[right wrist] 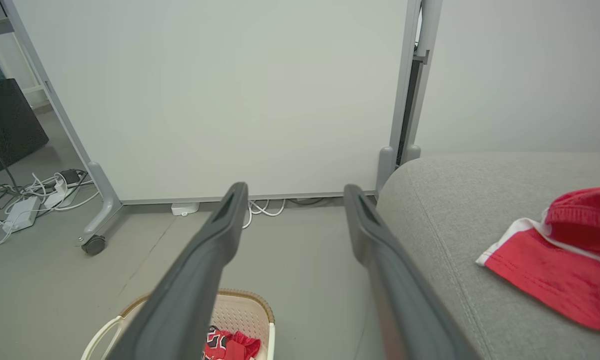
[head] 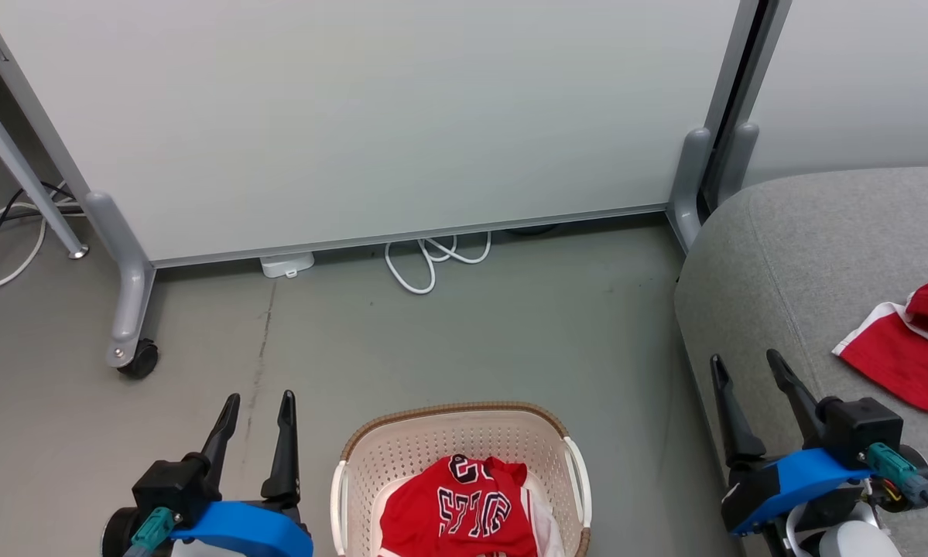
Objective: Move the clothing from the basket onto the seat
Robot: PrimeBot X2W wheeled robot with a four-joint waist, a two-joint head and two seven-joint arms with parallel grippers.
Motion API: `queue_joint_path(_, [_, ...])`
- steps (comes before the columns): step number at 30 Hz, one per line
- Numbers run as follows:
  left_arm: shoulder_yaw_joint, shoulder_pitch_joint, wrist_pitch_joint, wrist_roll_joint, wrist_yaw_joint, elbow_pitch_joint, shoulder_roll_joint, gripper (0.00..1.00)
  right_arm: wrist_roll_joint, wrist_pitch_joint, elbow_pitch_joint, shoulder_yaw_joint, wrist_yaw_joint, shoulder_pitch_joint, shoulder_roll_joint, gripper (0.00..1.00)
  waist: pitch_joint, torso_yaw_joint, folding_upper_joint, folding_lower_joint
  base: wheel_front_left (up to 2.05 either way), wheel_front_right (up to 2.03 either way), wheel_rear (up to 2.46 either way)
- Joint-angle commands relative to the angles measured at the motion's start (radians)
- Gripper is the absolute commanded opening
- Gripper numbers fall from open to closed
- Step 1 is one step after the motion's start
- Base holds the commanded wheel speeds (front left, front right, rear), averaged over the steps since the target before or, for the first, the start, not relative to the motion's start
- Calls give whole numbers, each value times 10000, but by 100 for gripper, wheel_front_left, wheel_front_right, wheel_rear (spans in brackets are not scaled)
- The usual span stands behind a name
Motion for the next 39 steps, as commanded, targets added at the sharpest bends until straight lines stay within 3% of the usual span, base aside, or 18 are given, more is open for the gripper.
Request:
queue_joint_path(1, [54, -62, -51, 58, -26, 22, 10, 100, 40, 12, -68, 4, 1, 124, 32, 100, 3, 2, -1, 0, 0, 0, 0])
queue_joint_path(13, [154, -146, -51, 121, -26, 59, -5, 100, 134, 93, -174, 17, 1, 123, 39, 100, 85, -31, -1, 0, 0, 0, 0])
queue_joint_path(21, [52, -392, -51, 207, -26, 108, -27, 100, 288, 116, -416, 265, 1, -312, 37, 100, 771, -239, -1, 0, 0, 0, 0])
queue_joint_path(30, [-413, -1443, -51, 58, -26, 275, 0, 100, 273, 58, -1071, 562, 1, -1281, 31, 100, 2995, -854, -1, 0, 0, 0, 0])
queue_joint_path(39, [-1567, -3292, -51, -277, -26, 1414, 229, 100, 288, -112, -1564, 871, 1, -2370, 33, 100, 5305, -1510, -1, 0, 0, 0, 0])
